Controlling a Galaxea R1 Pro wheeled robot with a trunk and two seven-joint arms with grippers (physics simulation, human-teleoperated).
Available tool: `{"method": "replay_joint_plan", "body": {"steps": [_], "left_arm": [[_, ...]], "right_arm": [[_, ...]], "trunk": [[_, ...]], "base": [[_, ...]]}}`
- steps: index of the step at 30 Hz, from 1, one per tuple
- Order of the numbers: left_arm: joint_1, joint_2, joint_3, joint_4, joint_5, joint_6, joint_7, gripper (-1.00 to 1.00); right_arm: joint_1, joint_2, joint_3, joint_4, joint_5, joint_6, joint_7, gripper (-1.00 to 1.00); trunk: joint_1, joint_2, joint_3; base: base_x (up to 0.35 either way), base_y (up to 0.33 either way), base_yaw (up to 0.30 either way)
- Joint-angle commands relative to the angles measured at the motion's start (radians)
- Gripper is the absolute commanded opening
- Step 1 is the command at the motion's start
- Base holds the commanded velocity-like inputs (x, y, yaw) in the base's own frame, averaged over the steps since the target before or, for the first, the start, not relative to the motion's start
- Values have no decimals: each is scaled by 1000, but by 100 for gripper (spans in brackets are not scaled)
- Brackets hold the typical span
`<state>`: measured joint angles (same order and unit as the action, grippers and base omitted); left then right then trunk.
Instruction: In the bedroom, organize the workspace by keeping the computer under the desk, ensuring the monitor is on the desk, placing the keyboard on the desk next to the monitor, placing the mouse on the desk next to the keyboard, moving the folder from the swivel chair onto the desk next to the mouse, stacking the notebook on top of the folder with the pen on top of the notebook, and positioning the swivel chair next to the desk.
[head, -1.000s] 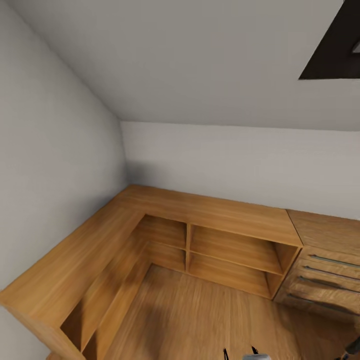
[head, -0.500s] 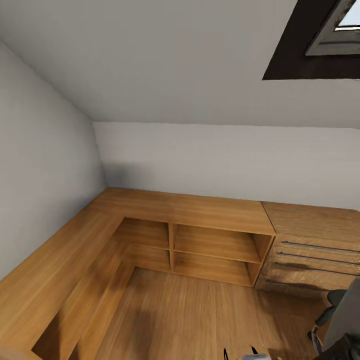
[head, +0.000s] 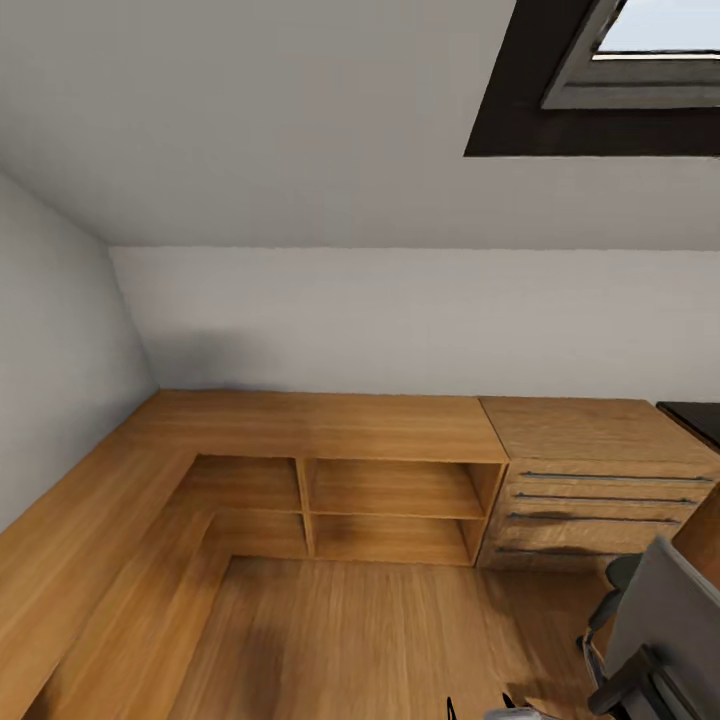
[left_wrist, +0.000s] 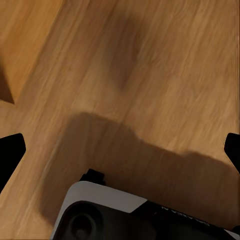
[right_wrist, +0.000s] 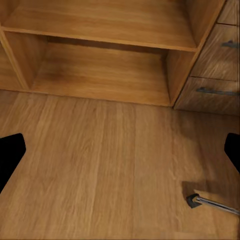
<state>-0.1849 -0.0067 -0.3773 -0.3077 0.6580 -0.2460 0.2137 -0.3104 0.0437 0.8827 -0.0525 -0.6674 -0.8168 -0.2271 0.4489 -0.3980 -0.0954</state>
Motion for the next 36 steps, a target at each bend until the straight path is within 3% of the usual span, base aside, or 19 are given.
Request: {"method": "replay_joint_plan", "body": {"steps": [1,11,22,36], "left_arm": [[-1,1,-9,-1,6,-4,7,100],[-1,1,-9,-1,6,-3,7,100],[-1,1,-8,-1,6,-3,7,100],[-1,1,-8,-1,6,-3,7,100]], "right_arm": [[-1,0,8,0,0,-1,-9,100],[-1,14,9,2,-1,1,-9,100],[-1,16,9,1,-1,38,-5,100],[-1,17,9,2,0,41,-4,100]], "trunk": [[1,-2,-2],[1,-2,-6],[1,-2,-8],[1,-2,-8]], "base": [[312,0,-281],[281,0,-281],[22,26,-288],[0,225,-294]]}}
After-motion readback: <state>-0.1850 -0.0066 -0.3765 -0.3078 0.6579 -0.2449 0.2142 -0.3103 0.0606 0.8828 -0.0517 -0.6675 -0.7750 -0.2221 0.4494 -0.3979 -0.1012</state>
